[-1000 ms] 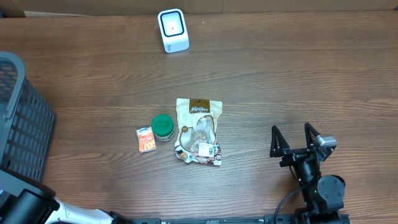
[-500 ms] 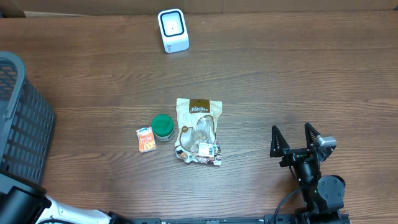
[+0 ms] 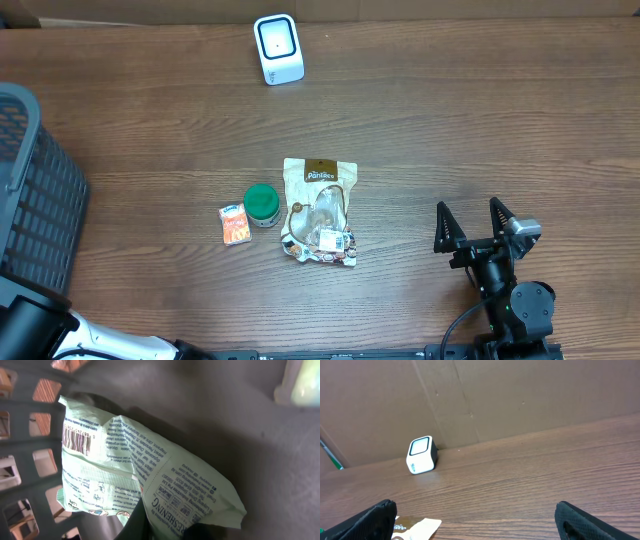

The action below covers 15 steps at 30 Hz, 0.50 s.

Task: Scan the item barcode
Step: 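Grasp the mint-green pack with the left gripper and lift it out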

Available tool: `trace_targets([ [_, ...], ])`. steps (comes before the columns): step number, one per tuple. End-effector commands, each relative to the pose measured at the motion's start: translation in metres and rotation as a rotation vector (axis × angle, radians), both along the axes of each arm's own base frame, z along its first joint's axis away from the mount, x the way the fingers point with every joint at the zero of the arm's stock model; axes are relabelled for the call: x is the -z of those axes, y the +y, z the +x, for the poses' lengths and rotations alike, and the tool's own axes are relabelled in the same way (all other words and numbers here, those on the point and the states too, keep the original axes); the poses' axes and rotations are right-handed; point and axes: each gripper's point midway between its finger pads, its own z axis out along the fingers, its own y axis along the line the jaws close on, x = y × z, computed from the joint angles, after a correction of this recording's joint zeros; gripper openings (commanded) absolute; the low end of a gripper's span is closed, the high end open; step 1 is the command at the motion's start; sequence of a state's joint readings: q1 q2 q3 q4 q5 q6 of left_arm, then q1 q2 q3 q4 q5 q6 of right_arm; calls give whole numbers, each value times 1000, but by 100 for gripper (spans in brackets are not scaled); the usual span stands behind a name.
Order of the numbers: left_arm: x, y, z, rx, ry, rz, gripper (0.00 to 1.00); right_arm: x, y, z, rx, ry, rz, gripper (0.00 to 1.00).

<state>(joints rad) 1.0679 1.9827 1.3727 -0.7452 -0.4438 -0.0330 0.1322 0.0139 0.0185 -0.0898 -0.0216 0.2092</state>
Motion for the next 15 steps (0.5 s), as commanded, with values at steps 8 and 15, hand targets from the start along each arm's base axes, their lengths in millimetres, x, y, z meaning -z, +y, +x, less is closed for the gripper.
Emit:
trace_targets([
  [8,-58,-31,83,106,-252,16,4,1,-1,0,4,-6,4,100],
  [15,-135,-48,115,169,-401,154,4,1,-1,0,4,-6,3,100],
])
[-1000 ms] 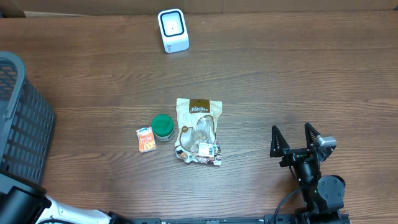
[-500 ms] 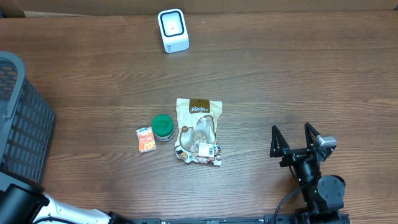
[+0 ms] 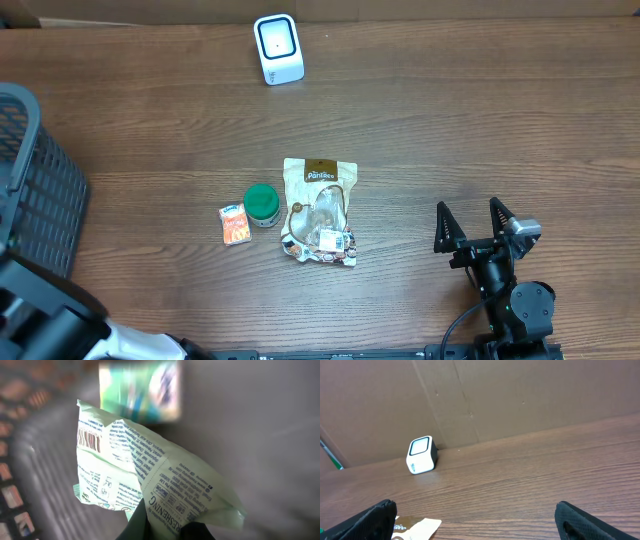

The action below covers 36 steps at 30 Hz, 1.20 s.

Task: Scan the item barcode
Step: 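Grasp the mint-green pack with the left gripper and lift it out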

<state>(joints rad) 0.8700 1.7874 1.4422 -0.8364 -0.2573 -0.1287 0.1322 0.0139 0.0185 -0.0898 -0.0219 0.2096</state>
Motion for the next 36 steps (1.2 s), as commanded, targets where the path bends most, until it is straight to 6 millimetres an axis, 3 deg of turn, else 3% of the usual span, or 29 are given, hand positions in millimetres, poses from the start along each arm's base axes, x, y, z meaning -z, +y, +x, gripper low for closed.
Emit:
trace_targets([
  [1,-62,-4,14,1,-138,106,4,1,-1,0,5,-6,3,100],
  [12,-174,-43,31,67,-392,321,4,1,-1,0,5,-6,3,100],
  [15,-209,-63,37,117,-479,389,4,1,-1,0,5,-6,3,100],
  [20,-249,-95,47,209,-579,460,4,1,-1,0,5,-6,3,100],
  [27,-261,-146,55,332,-618,430,4,1,-1,0,5,-6,3,100],
  [36,-226,-244,77,652,-507,267,4,1,-1,0,5,-6,3,100],
])
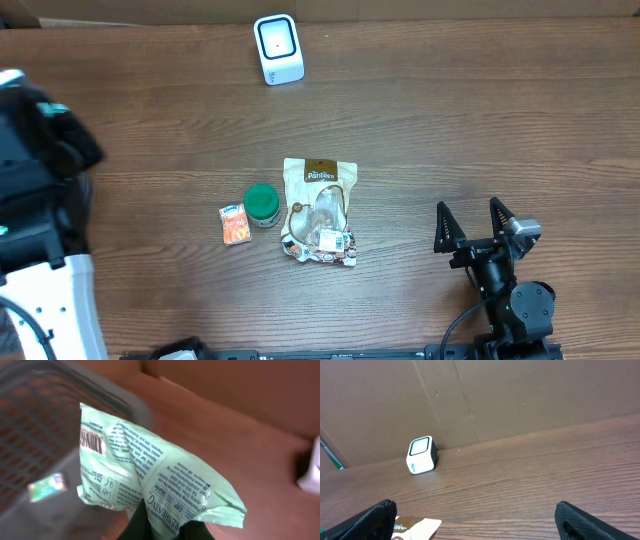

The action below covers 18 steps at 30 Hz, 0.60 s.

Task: Scan the item barcode
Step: 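Grasp the mint-green pack with the left gripper and lift it out, then place the mint-green pack right of the PanTree bag and release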

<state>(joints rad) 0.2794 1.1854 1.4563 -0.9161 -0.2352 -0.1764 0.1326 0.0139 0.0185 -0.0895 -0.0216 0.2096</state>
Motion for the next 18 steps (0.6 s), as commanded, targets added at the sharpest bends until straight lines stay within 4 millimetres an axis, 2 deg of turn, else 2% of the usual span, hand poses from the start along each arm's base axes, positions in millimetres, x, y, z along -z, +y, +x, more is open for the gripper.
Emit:
trace_targets([
  [1,-8,-36,5,127,9,23,4,1,-1,0,5,-6,3,100],
  [11,29,-142,19,428,151,-20,4,1,-1,0,5,-6,3,100],
  [15,51,-191,26,558,221,-16,4,1,-1,0,5,-6,3,100],
  [18,74,-228,30,649,293,-5,4,1,-1,0,5,-6,3,100],
])
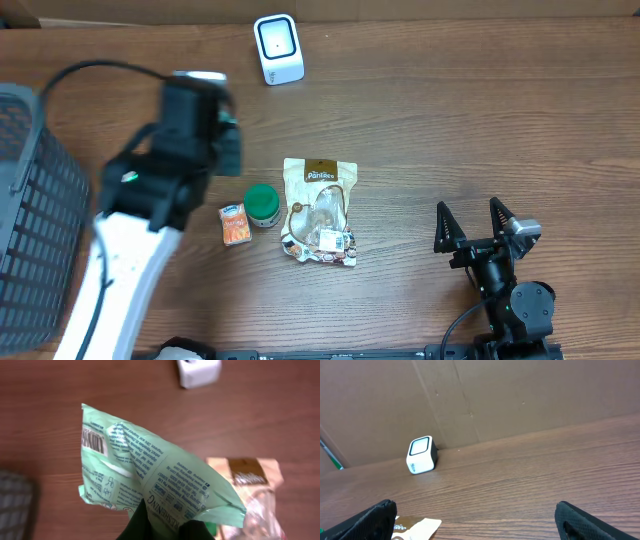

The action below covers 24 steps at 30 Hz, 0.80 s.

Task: Scan the item barcode
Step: 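Place the mint-green pack right of the PanTree bag and release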

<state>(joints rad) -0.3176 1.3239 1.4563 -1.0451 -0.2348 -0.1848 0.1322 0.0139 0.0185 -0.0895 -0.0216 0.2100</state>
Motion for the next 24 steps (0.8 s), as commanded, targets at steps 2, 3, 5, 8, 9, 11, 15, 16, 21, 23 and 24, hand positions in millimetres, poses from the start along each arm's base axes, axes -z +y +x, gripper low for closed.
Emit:
trace_targets([
  [2,26,-56,8,123,71,8,4,1,-1,0,4,-6,3,100],
  [3,37,-72,9,163,96,1,4,1,-1,0,4,-6,3,100],
  [5,55,-104,8,246,146,-34,4,1,-1,0,4,-6,3,100],
  [8,80,-154,2,375,216,-115,4,1,-1,0,4,-6,3,100],
  [9,87,-168,0,408,233,-132,5,1,-1,0,4,-6,3,100],
  [11,103,-194,-4,472,263,-153,4,1,-1,0,4,-6,3,100],
  [15,135,-228,-14,549,311,-135,5,1,-1,0,4,-6,3,100],
  [16,141,-234,-18,564,323,-126,4,1,-1,0,4,-6,3,100],
  [21,159,-249,-32,606,364,-99,4,1,-1,0,4,-6,3,100],
  [23,159,-251,-34,612,363,-98,5,1,-1,0,4,-6,3,100],
  [24,159,-252,-34,614,362,-99,4,1,-1,0,5,-6,3,100],
])
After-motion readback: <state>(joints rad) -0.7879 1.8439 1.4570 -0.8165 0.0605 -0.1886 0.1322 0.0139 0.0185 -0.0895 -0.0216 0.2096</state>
